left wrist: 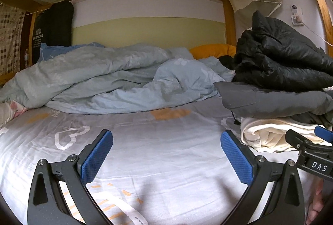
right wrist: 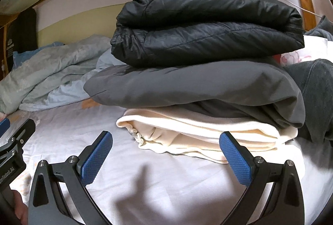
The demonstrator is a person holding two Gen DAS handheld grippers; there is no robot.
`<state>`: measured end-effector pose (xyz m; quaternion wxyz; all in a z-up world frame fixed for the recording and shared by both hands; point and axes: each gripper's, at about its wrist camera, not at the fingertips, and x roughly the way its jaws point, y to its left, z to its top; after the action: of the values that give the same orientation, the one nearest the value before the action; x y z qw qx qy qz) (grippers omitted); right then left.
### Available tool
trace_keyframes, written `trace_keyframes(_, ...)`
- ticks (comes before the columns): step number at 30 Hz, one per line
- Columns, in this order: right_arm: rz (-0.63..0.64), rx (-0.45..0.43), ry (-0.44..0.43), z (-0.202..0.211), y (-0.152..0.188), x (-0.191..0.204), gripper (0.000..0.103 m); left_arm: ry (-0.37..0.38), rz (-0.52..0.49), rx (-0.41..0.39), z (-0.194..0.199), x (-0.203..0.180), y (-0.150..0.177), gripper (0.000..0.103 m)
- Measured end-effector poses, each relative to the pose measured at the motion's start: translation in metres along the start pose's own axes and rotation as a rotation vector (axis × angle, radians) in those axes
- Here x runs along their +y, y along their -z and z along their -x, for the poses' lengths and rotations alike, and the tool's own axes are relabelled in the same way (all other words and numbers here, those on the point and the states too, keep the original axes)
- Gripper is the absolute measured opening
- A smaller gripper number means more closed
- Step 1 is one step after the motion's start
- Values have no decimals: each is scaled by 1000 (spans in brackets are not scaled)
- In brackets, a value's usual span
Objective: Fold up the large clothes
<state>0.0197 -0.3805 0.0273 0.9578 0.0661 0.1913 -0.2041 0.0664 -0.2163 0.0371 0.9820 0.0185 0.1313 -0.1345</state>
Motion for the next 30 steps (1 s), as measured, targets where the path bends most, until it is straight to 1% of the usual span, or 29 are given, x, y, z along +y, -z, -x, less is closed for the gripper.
trace_keyframes(5, 53, -37, 9, 9, 0, 10, 103, -7, -5, -4, 1, 0, 0, 103)
trace_keyframes(11, 88, -28, 17, 7, -1, 18, 103, -2, 14, 4, 3, 7, 0, 103)
trace_keyframes(21, 78, -28, 9, 4, -2, 19, 103, -18, 39, -9, 7, 10, 0, 103)
trace_keyframes(30, 71, -19, 10, 5, 0, 19, 103, -22, 25, -4, 4, 6, 0, 103)
